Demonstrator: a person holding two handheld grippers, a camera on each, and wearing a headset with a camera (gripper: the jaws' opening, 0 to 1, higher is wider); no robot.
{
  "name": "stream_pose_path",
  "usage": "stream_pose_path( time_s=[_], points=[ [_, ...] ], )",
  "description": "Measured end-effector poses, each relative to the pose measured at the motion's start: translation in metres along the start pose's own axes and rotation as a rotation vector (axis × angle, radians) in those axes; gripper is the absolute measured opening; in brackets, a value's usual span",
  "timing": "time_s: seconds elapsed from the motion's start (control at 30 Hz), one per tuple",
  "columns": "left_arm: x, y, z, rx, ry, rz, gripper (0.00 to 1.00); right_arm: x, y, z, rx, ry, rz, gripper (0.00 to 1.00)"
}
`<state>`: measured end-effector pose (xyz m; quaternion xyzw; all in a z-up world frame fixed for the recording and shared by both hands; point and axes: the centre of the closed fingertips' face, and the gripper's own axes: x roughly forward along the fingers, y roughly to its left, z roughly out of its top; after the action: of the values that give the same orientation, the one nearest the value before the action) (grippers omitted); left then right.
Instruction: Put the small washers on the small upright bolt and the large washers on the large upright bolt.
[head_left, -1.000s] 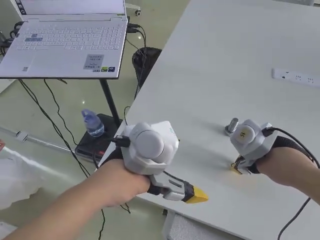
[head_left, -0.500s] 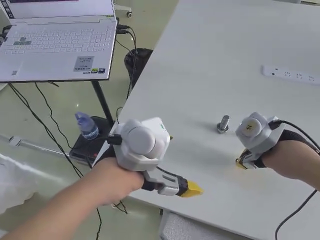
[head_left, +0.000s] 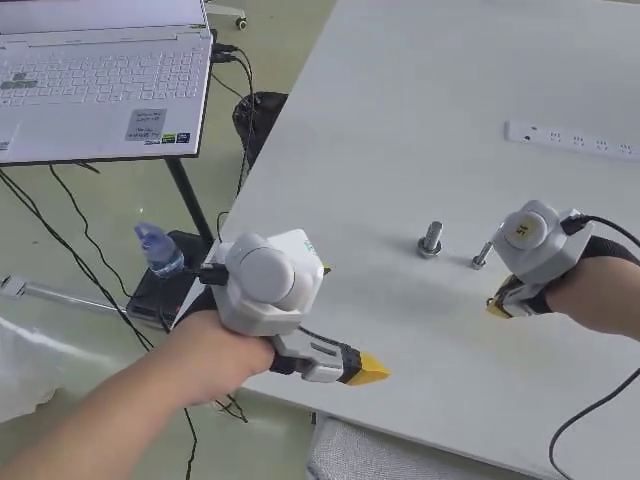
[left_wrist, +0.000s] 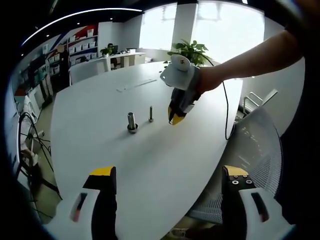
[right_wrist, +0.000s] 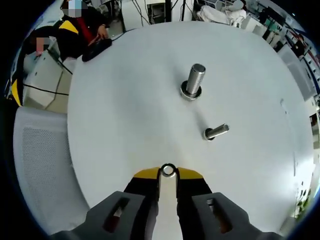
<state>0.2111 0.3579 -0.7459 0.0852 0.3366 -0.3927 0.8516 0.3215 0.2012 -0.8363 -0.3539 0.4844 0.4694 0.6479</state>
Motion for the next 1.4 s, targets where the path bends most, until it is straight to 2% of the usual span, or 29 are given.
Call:
stream_pose_path(
  time_s=[0.03,0.1,0.43,0.73,1.1,1.4],
  points=[
    [0.000,0.000,0.000,0.001,0.001,-0.001,0.87,-0.001,-0.001,0.000,0.000,0.000,-0.001,0.12],
    [0.000,-0.001,0.000,-0.001,-0.001,-0.004,0.87,-0.003,0.002,0.002,-0.003,-0.015,0.038,0.12],
    [0.000,0.003,-0.004,-0.005,-0.001,-0.002,0.87,-0.017,-0.023,0.002,-0.008,-0.001,0.006,0.12],
    [0.000,0.003,-0.006,-0.004,0.004,-0.007,0.86,-0.031,-0.043,0.023,-0.017,-0.021,-0.005,0.12],
    [-0.002,0.006,-0.007,-0.008,0.007,-0.001,0.86,-0.034,-0.057,0.043,-0.041,-0.028,-0.015,0.12],
    [-0.002,0.009,-0.004,-0.015,-0.011,0.005,0.87,-0.026,-0.062,0.049,-0.052,-0.018,-0.014,0.12]
  ],
)
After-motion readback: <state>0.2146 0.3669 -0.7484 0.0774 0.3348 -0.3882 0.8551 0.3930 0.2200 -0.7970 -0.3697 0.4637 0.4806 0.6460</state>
